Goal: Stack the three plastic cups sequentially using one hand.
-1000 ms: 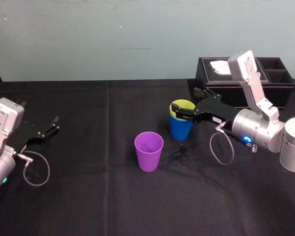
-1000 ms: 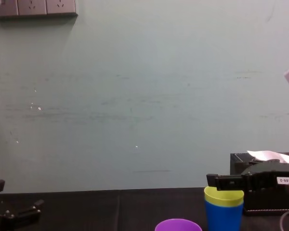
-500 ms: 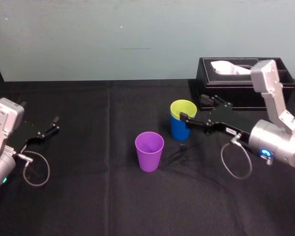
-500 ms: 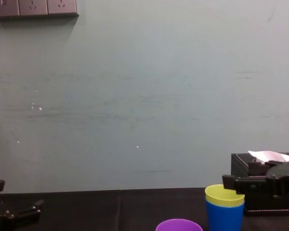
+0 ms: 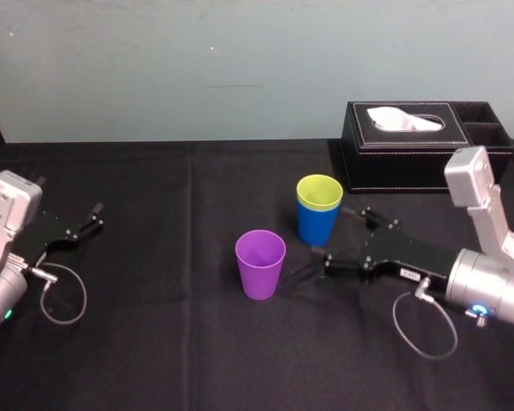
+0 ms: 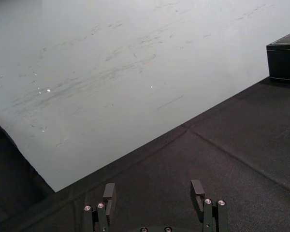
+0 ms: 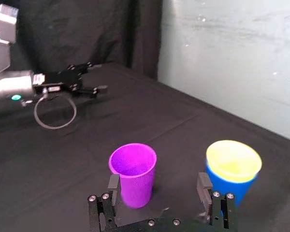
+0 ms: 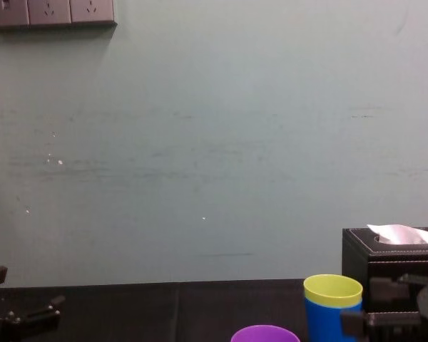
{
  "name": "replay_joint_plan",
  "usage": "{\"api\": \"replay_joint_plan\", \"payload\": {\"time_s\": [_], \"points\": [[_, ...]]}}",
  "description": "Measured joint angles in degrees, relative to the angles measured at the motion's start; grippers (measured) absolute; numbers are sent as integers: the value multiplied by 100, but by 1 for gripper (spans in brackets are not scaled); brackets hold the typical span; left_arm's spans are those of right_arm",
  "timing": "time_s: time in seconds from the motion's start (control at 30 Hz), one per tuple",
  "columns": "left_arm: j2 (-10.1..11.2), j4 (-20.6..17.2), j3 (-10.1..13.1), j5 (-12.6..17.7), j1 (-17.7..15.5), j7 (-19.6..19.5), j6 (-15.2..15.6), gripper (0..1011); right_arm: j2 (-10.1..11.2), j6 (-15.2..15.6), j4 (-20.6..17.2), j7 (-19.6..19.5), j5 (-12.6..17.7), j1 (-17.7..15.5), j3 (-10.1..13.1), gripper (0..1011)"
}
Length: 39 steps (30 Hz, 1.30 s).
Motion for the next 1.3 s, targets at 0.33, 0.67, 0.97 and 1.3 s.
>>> {"api": "replay_joint_plan", "payload": {"time_s": [0.33,0.67,0.97,1.3], "points": [[0,0,0,0,0,0,0,1010,70,-123,3,-11,-74,-105,-264,1003],[0,0,0,0,0,0,0,1010,0,-148,109,-96,-230,-88,-465,1003],[0,0,0,0,0,0,0,1010,-145,-166,252,-203,-458,15,-610,1003],[0,0,0,0,0,0,0,1010,-342,-168,440,-252,-700,175,-737,1003]]}}
